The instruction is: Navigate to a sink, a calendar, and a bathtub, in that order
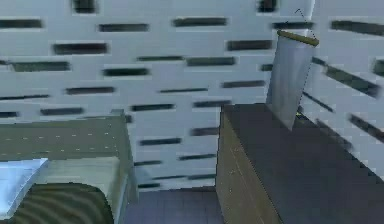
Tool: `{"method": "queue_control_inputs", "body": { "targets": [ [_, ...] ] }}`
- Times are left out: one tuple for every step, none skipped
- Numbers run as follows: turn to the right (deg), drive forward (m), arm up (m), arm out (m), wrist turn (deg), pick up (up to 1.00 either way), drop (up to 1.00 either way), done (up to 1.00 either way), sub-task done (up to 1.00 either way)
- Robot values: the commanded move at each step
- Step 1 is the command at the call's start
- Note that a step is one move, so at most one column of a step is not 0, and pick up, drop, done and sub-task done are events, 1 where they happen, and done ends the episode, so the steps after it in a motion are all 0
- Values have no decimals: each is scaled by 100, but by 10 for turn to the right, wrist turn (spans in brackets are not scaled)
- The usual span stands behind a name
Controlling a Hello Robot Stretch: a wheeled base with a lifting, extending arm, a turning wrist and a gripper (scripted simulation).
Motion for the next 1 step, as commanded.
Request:
{"method": "queue_control_inputs", "body": {
  "targets": [
    [0,50,0,0,0,0,0,0,0]
  ]
}}
